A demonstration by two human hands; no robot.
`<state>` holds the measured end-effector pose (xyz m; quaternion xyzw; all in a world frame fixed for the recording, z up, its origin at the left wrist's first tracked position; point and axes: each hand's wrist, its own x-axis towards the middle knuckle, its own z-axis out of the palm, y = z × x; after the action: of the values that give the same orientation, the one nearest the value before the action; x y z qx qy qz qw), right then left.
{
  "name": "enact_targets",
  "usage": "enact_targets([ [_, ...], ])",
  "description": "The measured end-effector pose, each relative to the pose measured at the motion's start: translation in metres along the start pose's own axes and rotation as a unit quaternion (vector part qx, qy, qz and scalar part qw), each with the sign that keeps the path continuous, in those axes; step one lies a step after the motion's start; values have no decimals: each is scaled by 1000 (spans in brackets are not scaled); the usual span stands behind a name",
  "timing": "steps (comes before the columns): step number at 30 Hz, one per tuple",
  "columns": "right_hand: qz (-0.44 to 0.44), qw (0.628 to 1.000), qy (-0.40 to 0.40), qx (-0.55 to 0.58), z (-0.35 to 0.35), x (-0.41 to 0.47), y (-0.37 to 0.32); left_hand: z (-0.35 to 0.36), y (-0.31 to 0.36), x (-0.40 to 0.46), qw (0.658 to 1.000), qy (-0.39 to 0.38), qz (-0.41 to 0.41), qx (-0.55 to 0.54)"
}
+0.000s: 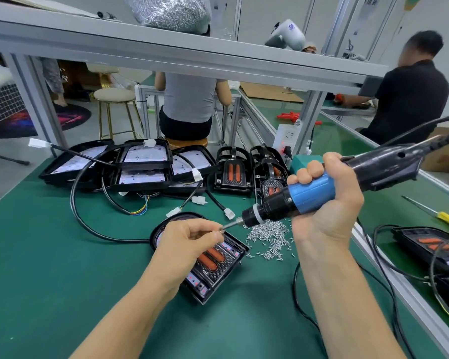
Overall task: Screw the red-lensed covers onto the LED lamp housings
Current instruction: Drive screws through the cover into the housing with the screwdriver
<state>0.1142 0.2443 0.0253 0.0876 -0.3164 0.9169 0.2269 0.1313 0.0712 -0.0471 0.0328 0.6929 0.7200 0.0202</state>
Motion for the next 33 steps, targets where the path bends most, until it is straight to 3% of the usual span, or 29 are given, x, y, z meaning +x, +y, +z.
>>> enact_targets([
  [4,1,1000,-7,-8,-1,2,-1,-6,0,0,999,34,11,-4],
  [7,4,1000,-13,-26,-7,5,0,-9,-3,-2,986,54,69,140],
  [11,-7,994,-21,-108,-16,6,10,0,-15,-3,937,17,143,317],
  [17,-35,977,-40,-208,-27,4,25,11,-28,11,857,-9,191,478],
  [20,-37,972,-50,-227,-31,5,29,14,-32,15,840,-20,196,506],
  [33,-20,967,-65,-244,-41,9,38,15,-40,18,836,-25,181,517],
])
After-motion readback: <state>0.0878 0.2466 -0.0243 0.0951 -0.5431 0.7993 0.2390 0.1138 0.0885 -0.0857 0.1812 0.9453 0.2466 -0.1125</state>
